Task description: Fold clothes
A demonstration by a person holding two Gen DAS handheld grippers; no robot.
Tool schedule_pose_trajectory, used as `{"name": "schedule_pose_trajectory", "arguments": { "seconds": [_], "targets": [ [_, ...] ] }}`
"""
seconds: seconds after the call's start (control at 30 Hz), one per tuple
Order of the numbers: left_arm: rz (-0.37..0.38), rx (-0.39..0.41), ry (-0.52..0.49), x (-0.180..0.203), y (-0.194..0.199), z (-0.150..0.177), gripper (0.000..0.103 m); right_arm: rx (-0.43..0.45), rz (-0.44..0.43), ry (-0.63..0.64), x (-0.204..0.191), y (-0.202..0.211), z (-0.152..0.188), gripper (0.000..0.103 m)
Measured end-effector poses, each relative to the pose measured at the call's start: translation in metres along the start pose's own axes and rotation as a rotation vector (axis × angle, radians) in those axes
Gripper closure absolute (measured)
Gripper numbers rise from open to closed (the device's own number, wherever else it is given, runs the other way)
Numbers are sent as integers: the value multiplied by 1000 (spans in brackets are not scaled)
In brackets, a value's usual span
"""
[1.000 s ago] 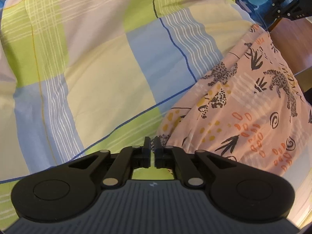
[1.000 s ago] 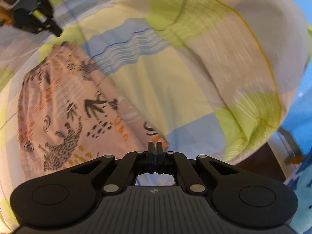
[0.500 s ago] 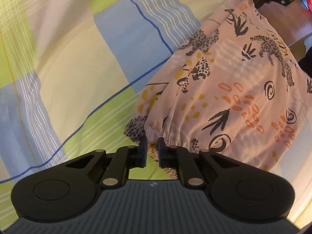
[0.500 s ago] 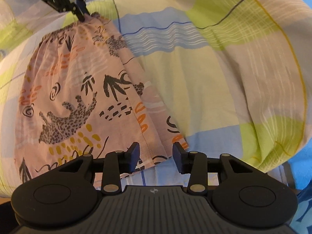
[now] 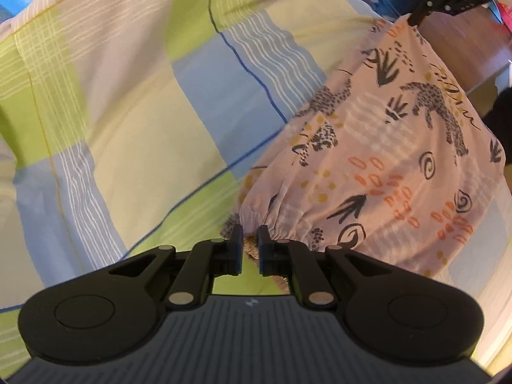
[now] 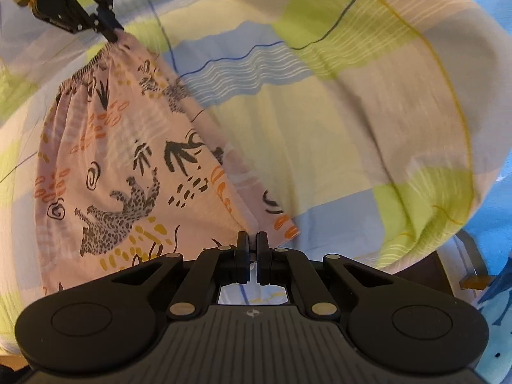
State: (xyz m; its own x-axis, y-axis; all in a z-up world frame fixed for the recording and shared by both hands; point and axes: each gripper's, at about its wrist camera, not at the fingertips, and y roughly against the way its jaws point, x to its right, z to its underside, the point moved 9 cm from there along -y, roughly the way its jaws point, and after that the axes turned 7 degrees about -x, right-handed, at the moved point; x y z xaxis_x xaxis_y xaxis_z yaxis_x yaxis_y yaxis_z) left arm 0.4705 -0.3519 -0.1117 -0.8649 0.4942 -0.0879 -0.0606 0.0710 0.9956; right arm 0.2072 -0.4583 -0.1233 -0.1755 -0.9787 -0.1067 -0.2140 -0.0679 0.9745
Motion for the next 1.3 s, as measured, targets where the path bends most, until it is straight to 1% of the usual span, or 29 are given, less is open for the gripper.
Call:
{"name": "schedule_pose_trajectory", "arguments": {
  "seconds": [0.17, 0.3, 0.47, 0.53, 0.57, 0.6, 0.73, 0.83, 0.9, 0.93, 1.03, 1.1, 1.2, 1.3],
  "targets": [
    [-12, 6, 32, -6, -10, -5, 97, 25, 35, -20, 14, -2, -11, 101],
    [-20, -9, 38, -8, -15, -2, 97, 40, 51, -35, 20, -3, -10, 101],
    [-6, -18, 62, -8, -20, 3, 97, 0, 26, -38, 21, -10, 0, 101],
    [-25, -26, 71, -9, -23, 3, 95, 4, 41, -29, 21, -13, 0, 98],
    [-36, -30, 76, -9, -24, 3, 90, 0, 44, -37, 23, -15, 0, 93],
    [-49, -33, 82, -10, -24, 3, 88, 1, 43, -48, 25, -13, 0, 88],
    [-79, -34, 111, -10, -18, 7, 82, 23, 45, -56, 29, -3, -2, 86],
    [-106, -7, 188, -9, -5, 15, 81, 35, 28, -37, 26, 0, -6, 81],
    [-126, 14, 251, -4, 3, 23, 80, 24, 7, -17, 21, -3, -7, 72],
    [-135, 23, 283, -2, 7, 27, 80, 0, -7, -13, 17, -8, -7, 71],
    [-160, 47, 359, 17, 15, 43, 78, -127, -15, -60, 16, -29, 4, 71],
    [-171, 60, 407, 34, 18, 54, 77, -129, -3, -89, 16, -25, 8, 70],
    [-190, 92, 479, 64, 24, 70, 75, -110, 12, -70, 3, -7, 15, 70],
    [-197, 142, 557, 98, 33, 83, 72, -69, 28, -50, -17, 20, 20, 70]
  ]
}}
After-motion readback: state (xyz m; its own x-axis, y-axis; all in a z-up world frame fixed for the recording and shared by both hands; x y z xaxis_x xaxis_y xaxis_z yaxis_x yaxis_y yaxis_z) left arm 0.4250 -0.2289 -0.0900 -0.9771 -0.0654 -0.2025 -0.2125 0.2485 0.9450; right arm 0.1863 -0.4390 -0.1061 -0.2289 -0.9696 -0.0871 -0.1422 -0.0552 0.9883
